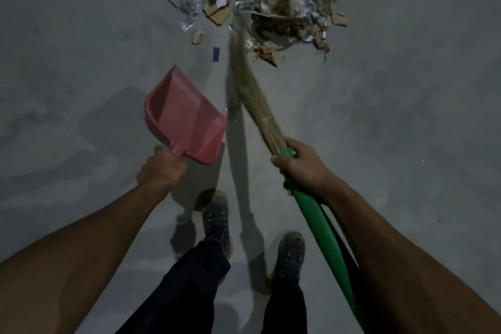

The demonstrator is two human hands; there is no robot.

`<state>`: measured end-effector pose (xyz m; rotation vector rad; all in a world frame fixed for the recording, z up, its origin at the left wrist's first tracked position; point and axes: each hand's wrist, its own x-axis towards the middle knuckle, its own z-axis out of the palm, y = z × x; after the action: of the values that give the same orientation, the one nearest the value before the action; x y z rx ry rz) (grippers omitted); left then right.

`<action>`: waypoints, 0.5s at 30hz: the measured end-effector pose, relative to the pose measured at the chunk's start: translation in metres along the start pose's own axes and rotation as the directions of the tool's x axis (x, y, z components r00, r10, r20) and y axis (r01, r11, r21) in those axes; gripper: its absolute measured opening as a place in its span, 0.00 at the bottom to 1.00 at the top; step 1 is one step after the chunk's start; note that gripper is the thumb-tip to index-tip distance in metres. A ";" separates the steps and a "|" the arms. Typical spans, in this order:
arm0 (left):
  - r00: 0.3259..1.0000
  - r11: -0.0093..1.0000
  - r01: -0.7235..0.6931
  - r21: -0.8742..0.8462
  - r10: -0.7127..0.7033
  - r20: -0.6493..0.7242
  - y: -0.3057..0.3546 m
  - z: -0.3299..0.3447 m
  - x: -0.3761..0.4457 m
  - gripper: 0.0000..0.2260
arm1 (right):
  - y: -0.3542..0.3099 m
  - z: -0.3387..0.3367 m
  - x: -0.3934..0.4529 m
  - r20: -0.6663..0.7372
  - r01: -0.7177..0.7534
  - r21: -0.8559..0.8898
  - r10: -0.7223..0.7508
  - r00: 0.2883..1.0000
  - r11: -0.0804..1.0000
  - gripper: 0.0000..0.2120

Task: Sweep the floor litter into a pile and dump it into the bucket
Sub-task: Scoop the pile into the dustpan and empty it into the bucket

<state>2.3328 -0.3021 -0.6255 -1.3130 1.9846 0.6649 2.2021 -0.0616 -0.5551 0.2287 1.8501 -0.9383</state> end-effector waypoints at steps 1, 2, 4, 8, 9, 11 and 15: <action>1.000 1.000 0.010 -0.017 -0.010 0.007 0.000 -0.005 -0.001 0.21 | 0.009 0.006 0.000 0.031 -0.001 -0.161 0.006 0.999 0.987 0.19; 1.000 0.999 0.016 -0.030 -0.016 0.018 -0.002 -0.009 -0.001 0.21 | 0.018 0.011 0.003 0.069 0.011 -0.325 0.012 0.998 0.946 0.18; 0.999 0.999 0.020 -0.030 -0.019 0.050 -0.008 -0.013 0.004 0.24 | 0.035 0.017 0.012 0.141 0.041 -0.579 0.051 0.989 0.815 0.17; 0.996 0.998 0.055 -0.043 -0.052 0.067 -0.022 -0.015 0.015 0.24 | 0.042 0.002 0.052 0.053 -0.017 -0.817 0.105 0.993 0.577 0.17; 0.997 0.997 0.058 -0.055 -0.055 0.059 -0.024 -0.016 0.016 0.23 | 0.036 -0.006 0.065 0.010 -0.034 -0.840 0.079 0.997 0.542 0.17; 0.997 0.993 0.069 -0.095 -0.065 0.046 -0.030 -0.015 0.022 0.20 | 0.011 -0.021 0.092 -0.049 -0.045 -0.868 0.004 0.999 0.494 0.16; 0.996 0.960 0.075 -0.270 -0.061 0.059 -0.037 -0.016 0.027 0.17 | -0.045 -0.033 0.118 -0.093 -0.024 -0.858 -0.109 0.990 0.513 0.16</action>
<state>2.3561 -0.3433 -0.6380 -1.5022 1.8464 0.9549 2.0986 -0.0988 -0.6260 -0.3967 2.2344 0.0862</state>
